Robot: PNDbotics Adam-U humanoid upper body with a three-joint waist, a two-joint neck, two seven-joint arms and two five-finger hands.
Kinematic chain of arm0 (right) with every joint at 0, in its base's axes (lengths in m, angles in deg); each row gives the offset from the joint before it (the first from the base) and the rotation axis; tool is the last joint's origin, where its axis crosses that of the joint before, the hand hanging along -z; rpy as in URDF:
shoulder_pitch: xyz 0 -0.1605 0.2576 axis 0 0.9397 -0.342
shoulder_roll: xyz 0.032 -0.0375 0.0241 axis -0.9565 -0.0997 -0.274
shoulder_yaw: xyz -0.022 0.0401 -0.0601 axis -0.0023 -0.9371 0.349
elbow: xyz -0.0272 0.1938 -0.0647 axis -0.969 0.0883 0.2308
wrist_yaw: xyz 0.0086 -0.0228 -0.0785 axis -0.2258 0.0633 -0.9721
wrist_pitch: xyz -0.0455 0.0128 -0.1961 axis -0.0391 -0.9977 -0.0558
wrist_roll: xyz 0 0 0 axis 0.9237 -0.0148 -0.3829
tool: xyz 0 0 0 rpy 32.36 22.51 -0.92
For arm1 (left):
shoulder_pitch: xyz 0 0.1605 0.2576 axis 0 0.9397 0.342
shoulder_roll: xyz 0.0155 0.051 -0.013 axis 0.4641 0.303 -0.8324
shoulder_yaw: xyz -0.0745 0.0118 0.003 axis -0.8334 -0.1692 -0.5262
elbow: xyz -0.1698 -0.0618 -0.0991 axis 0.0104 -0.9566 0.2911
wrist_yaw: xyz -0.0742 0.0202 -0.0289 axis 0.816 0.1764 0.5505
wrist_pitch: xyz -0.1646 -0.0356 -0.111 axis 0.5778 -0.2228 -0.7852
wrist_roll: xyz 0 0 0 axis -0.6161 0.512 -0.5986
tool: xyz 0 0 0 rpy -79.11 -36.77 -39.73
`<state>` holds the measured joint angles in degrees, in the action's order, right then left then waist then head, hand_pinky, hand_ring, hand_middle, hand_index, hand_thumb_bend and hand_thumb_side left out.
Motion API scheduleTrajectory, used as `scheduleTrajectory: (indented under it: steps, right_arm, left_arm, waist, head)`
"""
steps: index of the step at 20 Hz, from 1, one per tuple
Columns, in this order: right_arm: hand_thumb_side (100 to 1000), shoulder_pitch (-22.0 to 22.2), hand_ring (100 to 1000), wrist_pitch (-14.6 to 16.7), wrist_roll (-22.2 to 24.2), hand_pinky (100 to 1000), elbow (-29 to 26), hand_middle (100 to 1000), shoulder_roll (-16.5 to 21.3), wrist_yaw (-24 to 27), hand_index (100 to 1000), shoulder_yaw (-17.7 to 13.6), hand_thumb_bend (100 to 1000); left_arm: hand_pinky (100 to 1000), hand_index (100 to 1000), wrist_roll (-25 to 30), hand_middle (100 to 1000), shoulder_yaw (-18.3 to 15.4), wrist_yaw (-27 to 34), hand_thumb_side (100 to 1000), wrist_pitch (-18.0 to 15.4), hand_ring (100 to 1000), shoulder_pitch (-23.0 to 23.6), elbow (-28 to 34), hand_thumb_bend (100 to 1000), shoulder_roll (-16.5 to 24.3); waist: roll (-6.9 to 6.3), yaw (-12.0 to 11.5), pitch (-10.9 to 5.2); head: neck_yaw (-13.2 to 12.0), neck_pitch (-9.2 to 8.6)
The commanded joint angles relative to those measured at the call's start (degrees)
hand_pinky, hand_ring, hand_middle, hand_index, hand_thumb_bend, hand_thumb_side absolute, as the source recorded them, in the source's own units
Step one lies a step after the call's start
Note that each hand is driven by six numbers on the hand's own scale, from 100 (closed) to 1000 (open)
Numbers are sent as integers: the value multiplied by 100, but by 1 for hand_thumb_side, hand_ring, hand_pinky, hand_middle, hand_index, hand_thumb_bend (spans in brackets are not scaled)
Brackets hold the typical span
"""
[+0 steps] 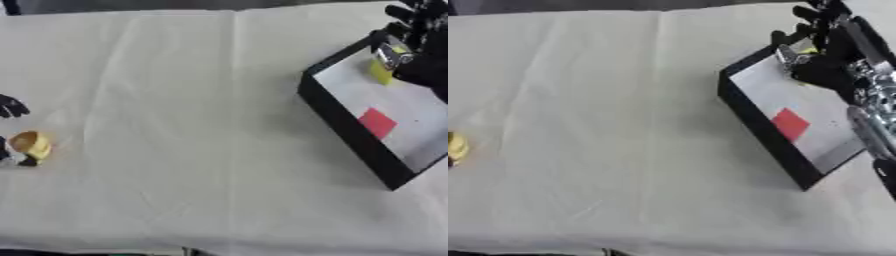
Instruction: Pick up the objects with one hand, pass them to the other hand, and then place them into the box on the other side of the table.
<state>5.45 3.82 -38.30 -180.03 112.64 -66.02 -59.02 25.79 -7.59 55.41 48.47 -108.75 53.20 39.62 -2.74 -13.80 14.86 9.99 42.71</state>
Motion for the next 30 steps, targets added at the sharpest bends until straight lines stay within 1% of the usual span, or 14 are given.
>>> scheduleTrajectory:
  steps: [1,2,4,5,6,7,8,9,11,18,24,30]
  right_arm:
    - [109,-14,1000,-22,-14,1000,-111,995,108,-32,1000,-54,162]
    - [108,-10,1000,-20,-16,1000,-111,995,110,-33,1000,-58,162]
    - [112,1,1000,-17,-21,1000,-111,994,113,-33,1000,-65,159]
    - [107,6,1000,-15,-24,1000,-111,994,114,-33,1000,-69,161]
    - [108,12,1000,-13,-27,1000,-111,995,115,-32,1000,-73,160]
    - [108,18,1000,-14,-30,1000,-111,995,115,-30,1000,-76,158]
    - [108,23,1000,-16,-34,1000,-111,995,115,-29,1000,-79,158]
    - [108,28,1000,-17,-39,1000,-111,995,114,-26,1000,-83,158]
    - [108,36,1000,-15,-47,1000,-111,995,115,-21,1000,-88,158]
    - [104,54,1000,15,-55,1000,-111,994,142,2,1000,-100,155]
    - [106,74,1000,27,-58,1000,-111,994,148,23,1000,-107,150]
    - [106,72,1000,35,-52,1000,-111,994,150,53,1000,-107,149]
  left_arm:
    - [820,743,329,702,-50,-107,202,-48,786,-95,0,685,147]
    - [819,728,419,698,-44,-137,206,-46,786,-95,13,654,151]
    - [819,703,588,685,-29,-193,199,-44,784,-95,51,624,162]
    - [818,688,674,679,-24,-203,203,-50,780,-93,70,583,168]
    - [818,677,749,676,-20,-209,194,-57,777,-92,89,561,174]
    - [817,657,821,669,-16,-209,176,-64,773,-90,104,516,178]
    - [817,649,891,666,-13,-205,177,-72,771,-91,117,502,181]
    - [814,613,948,650,-12,-203,129,-78,761,-94,128,463,184]
    - [809,575,1033,633,-13,-201,100,-87,750,-97,139,435,191]
    - [797,502,1212,584,-56,-18,100,-162,713,-159,451,406,301]
    - [787,458,1062,534,-140,141,100,-145,671,-328,926,363,411]
    - [784,450,905,527,-210,213,100,-119,664,-437,1208,336,402]
  waist:
    - [5,-4,-117]
    - [6,-4,-119]
    - [7,-5,-121]
    - [8,-5,-122]
    - [8,-5,-123]
    - [7,-5,-126]
    - [6,-6,-128]
    - [5,-6,-130]
    - [5,-3,-133]
    - [-2,-10,-153]
    - [1,-22,-167]
    - [-2,-24,-171]
  head:
    - [5,-23]
    - [4,-23]
    - [-1,-20]
    - [-2,-21]
    - [-3,-22]
    - [-3,-20]
    - [-2,-19]
    - [-4,-17]
    - [-4,-16]
    - [-7,-25]
    - [-26,-13]
    - [-90,-30]
